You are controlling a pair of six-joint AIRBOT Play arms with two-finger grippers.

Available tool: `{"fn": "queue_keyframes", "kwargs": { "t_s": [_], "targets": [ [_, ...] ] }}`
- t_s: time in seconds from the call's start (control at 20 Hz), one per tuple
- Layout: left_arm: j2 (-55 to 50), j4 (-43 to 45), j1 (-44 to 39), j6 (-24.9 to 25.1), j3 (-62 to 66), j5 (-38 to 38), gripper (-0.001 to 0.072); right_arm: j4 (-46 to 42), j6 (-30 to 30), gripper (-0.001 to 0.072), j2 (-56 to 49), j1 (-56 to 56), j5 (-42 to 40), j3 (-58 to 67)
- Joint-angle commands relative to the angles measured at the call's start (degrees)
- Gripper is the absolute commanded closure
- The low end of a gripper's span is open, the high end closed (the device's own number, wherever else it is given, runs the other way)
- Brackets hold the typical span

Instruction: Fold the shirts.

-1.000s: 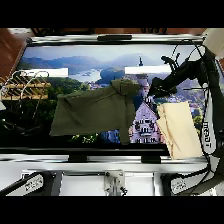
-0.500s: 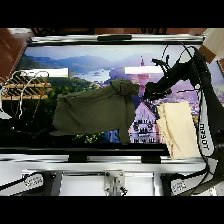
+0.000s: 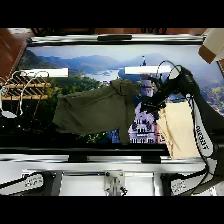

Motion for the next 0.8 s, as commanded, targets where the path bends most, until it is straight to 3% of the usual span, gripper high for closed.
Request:
{"fn": "queue_keyframes", "kwargs": {
  "t_s": [0.0, 0.15, 0.3, 0.35, 0.55, 0.75],
  "targets": [
    [1.7, -0.5, -0.2, -0.4, 0.0, -1.4, 0.0676, 1.6, 2.5, 0.0255, 0.0, 3.2, -13.4, -9.9],
    [5.6, -0.5, -0.2, -0.4, 0.0, -3.1, 0.0676, 1.9, 2.3, 0.0255, 0.0, 5.2, -22.9, -13.1],
    [9.2, -0.6, -0.2, -0.4, 0.0, -3.1, 0.0675, 4.5, 2.3, 0.0256, -1.9, 5.3, -24.3, -13.2],
    [10.0, -0.6, -0.2, -0.4, 0.0, -3.1, 0.0675, 4.4, 2.3, 0.0295, -2.4, 5.6, -24.9, -13.2],
    [11.8, -0.6, -0.2, -0.4, 0.1, -4.0, 0.0675, 5.5, 3.8, 0.0645, -1.9, 5.9, -30.9, -13.2],
    [16.2, -0.6, -0.3, -0.4, 7.3, -7.5, 0.0678, 3.4, -2.9, 0.0642, 6.0, 5.4, -28.0, -11.8]
  ]
}}
